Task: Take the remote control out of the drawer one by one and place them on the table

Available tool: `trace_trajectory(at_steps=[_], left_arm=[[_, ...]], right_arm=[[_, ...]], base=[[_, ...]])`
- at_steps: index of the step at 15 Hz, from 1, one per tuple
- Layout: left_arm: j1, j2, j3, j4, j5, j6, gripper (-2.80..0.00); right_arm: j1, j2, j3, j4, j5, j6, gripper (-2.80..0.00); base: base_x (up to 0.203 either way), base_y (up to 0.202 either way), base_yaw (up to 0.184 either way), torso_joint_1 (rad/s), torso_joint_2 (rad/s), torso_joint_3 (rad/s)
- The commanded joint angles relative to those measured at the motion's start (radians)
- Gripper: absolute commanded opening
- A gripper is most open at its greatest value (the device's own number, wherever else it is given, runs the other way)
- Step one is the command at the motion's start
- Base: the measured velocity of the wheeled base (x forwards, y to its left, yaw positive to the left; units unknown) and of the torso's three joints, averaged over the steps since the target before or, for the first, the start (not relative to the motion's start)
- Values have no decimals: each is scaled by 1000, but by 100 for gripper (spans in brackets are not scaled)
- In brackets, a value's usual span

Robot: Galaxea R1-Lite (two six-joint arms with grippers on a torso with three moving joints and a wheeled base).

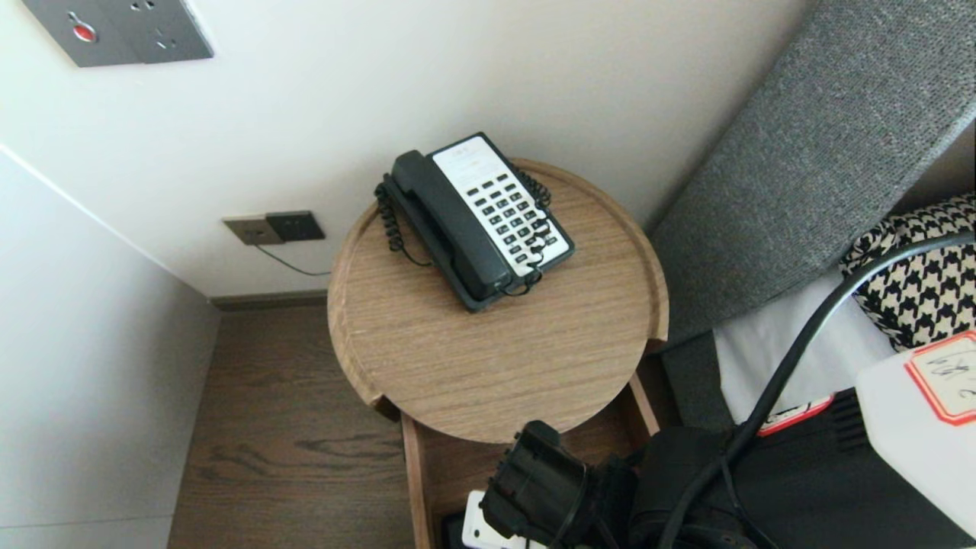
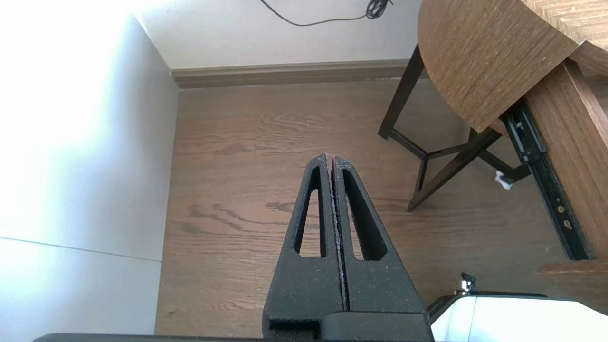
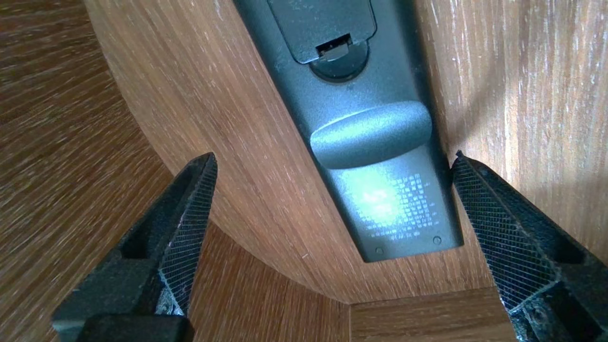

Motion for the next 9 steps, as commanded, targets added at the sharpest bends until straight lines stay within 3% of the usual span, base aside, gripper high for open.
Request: trace_trajectory(at_steps=[1,3,4,9], left_arm=[[1,-2,0,0,0,0,-280],[1,-2,0,0,0,0,-280],[1,-2,0,0,0,0,-280],[1,-2,0,0,0,0,-280]], right_arm=[[0,7,1,0,-2,-3,0],[0,11,-1,0,0,-3,0],[0,13,-1,0,0,-3,-280],[-10,12,1,0,0,-3,-280]], base=[[0,0,0,0,0,0],[0,0,0,0,0,0],[0,0,0,0,0,0],[0,0,0,0,0,0]])
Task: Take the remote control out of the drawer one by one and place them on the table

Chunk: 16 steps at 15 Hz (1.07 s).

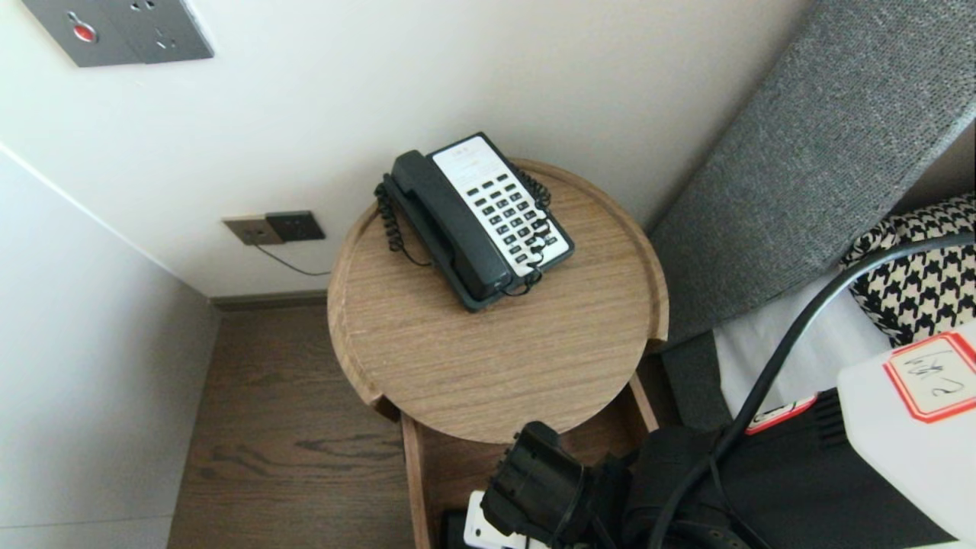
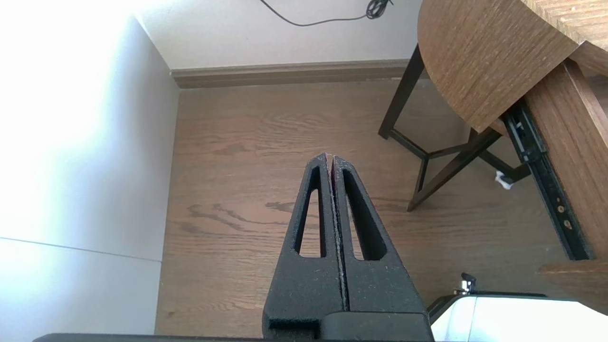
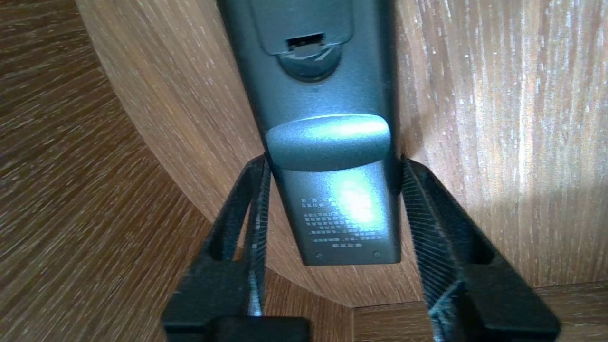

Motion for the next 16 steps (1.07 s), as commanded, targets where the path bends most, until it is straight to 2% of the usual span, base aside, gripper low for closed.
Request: trace_trajectory(at_steps=[1,16], left_arm=[[0,-1,0,0,0,0,-280],[0,-1,0,0,0,0,-280]], right_arm=[[-2,-5,0,1,-2,-2,-280],[-43,-64,-35,4,-20,-2,-280]], base=[[0,0,0,0,0,0],[0,0,0,2,0,0]])
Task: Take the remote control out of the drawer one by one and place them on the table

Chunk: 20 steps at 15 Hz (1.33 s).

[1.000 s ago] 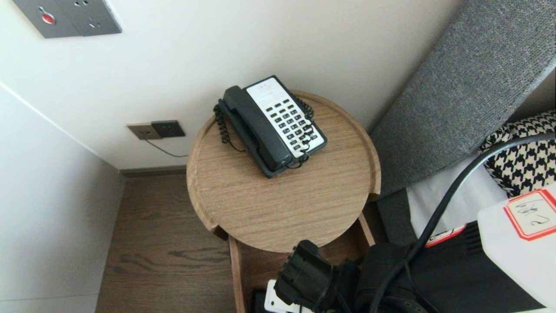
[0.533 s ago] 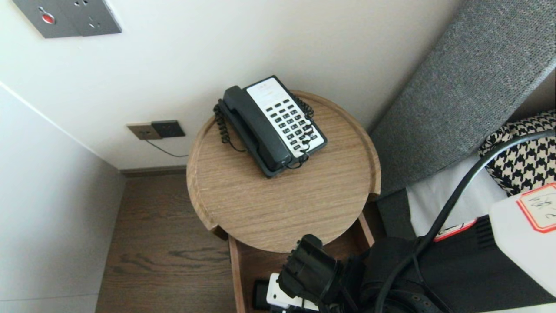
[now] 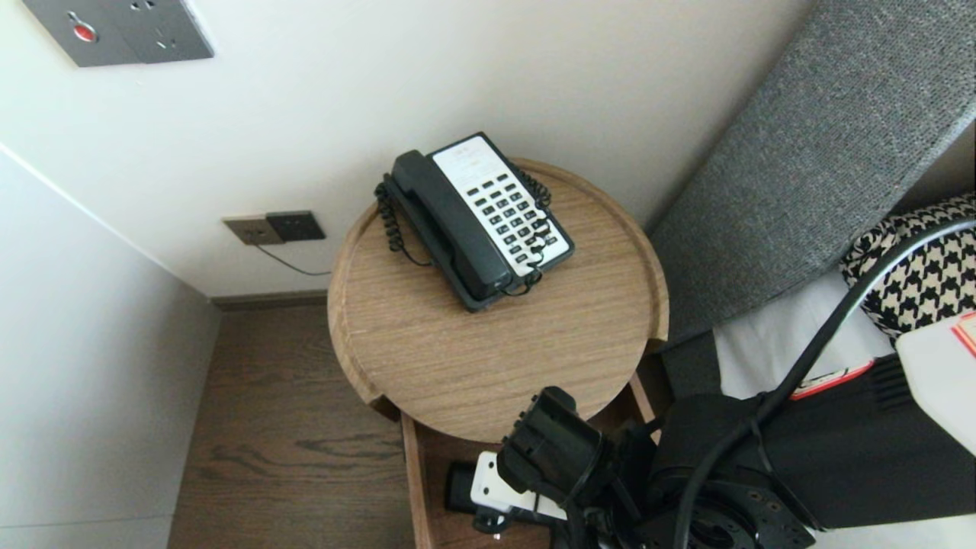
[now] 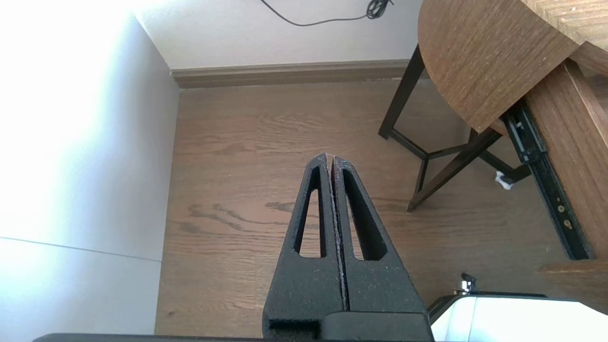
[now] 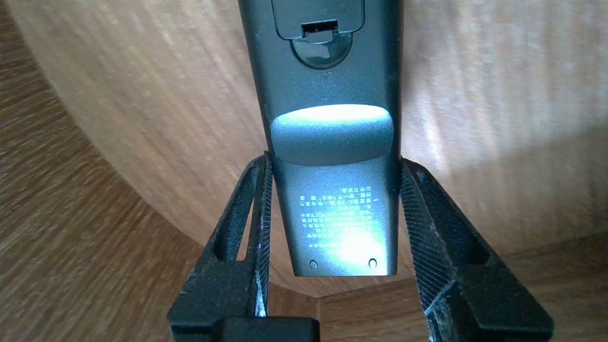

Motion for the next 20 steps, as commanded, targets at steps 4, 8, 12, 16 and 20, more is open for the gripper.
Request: trace_trajectory(at_steps=[4,8,12,16,20], left_arm=[[0,-2,0,-1,0,0,-280],[0,-2,0,-1,0,0,-280],[0,-2,0,-1,0,0,-280],[0,-2,0,-1,0,0,-280],[0,-2,0,-1,0,0,-280]], right_arm=[[-11,-26,-15,0,-19,-1,-280],[-12,-64,-14,2,-29,4,-280],[-11,-98,9,3,-41,6,-280],[-11,-113,59,2,-57,5,-280],[-11,-97,88,0,-57,7,-280]], base=[[0,0,0,0,0,0],[0,0,0,0,0,0],[0,0,0,0,0,0],[0,0,0,0,0,0],[0,0,0,0,0,0]])
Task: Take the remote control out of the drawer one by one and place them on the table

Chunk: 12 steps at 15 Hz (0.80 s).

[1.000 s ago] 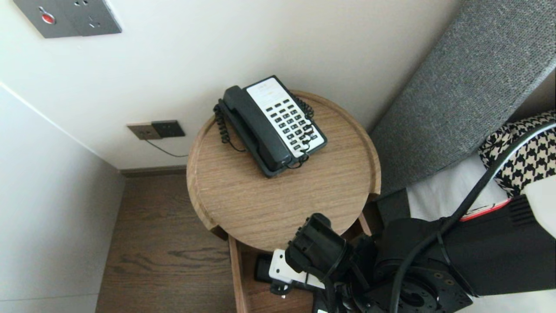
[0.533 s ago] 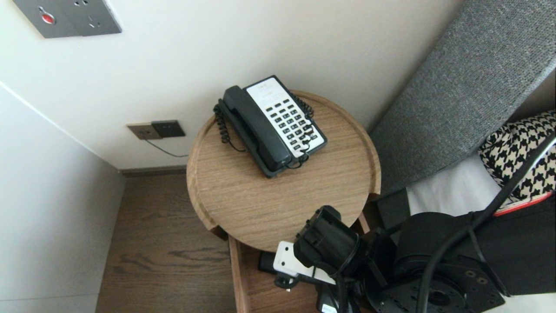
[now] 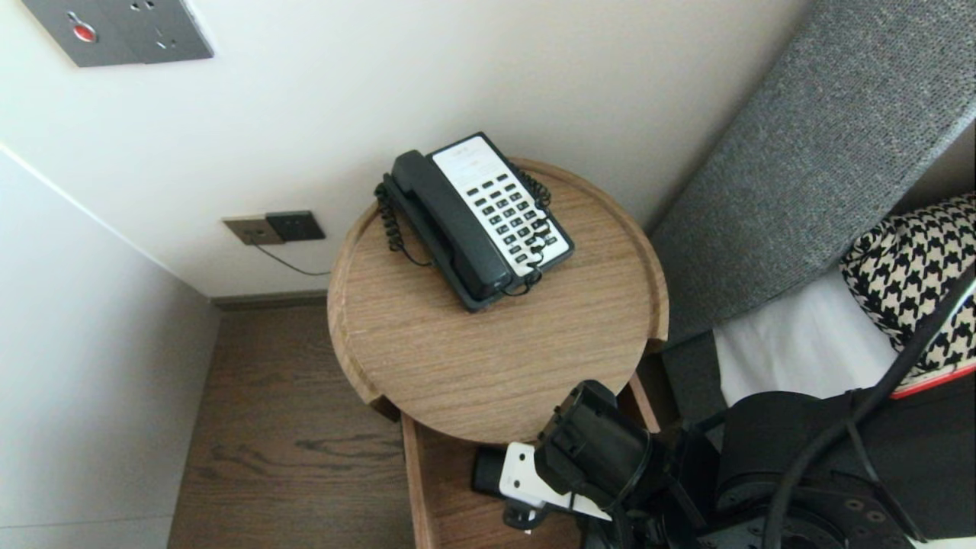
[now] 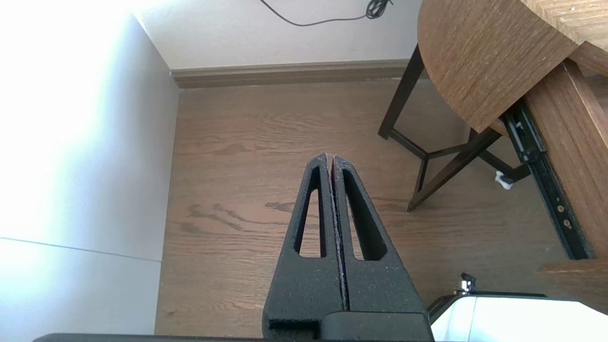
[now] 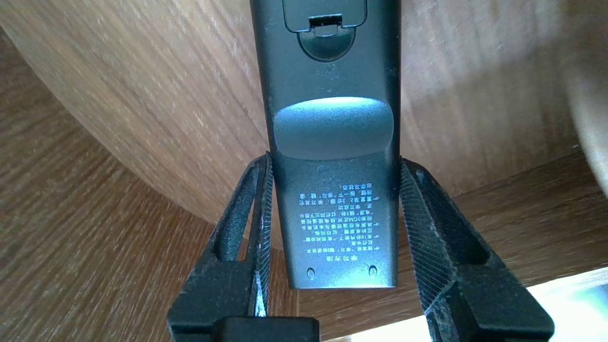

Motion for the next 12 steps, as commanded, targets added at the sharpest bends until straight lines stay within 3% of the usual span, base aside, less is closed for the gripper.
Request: trace_trajectory(at_steps=[1,12], left_arm=[[0,-1,0,0,0,0,-280],[0,-1,0,0,0,0,-280]], right_arm=[[0,19,10,1,-2,-1,-280],[-24,164,-1,-89,9,-9,-280]], base=[[0,0,0,0,0,0],[0,0,0,0,0,0]])
